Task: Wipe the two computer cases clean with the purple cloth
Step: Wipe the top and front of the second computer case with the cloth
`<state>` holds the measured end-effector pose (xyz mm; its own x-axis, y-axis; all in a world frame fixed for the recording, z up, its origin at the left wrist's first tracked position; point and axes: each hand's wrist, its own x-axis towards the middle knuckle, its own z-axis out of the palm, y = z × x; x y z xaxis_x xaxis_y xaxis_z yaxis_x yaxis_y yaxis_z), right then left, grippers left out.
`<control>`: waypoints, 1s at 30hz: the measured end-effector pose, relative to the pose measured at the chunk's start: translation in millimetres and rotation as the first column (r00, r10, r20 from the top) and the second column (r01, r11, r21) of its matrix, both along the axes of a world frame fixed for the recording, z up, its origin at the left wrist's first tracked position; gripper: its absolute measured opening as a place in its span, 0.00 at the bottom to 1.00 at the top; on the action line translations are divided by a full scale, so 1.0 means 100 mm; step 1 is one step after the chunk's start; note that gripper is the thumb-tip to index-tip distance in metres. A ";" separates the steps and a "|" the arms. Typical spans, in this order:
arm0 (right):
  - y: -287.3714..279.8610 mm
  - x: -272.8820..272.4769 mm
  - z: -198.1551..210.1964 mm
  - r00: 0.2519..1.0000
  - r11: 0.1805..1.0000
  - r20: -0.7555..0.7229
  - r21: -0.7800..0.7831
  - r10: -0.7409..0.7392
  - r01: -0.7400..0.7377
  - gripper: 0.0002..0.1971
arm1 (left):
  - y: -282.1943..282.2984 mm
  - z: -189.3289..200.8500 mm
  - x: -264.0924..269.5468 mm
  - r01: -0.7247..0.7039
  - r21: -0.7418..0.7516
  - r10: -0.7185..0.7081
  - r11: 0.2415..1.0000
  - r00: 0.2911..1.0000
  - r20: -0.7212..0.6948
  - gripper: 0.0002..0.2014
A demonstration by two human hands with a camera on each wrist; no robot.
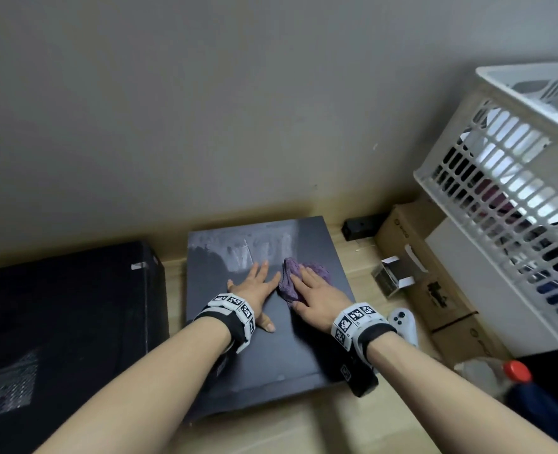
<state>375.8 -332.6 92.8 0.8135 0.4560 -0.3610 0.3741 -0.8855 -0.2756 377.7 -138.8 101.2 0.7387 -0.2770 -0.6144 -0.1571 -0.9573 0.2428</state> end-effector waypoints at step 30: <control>0.34 1.05 0.06 0.999 0.999 -0.013 0.005 -0.036 0.036 0.33 | 0.03 0.05 -0.08 -0.021 -0.046 0.023 0.999 0.999 0.038 0.60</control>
<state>481.1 -298.9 98.7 0.8246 0.4288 -0.3692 0.3385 -0.8967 -0.2853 369.7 -136.1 106.1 0.7681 -0.2872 -0.5723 -0.1463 -0.9488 0.2799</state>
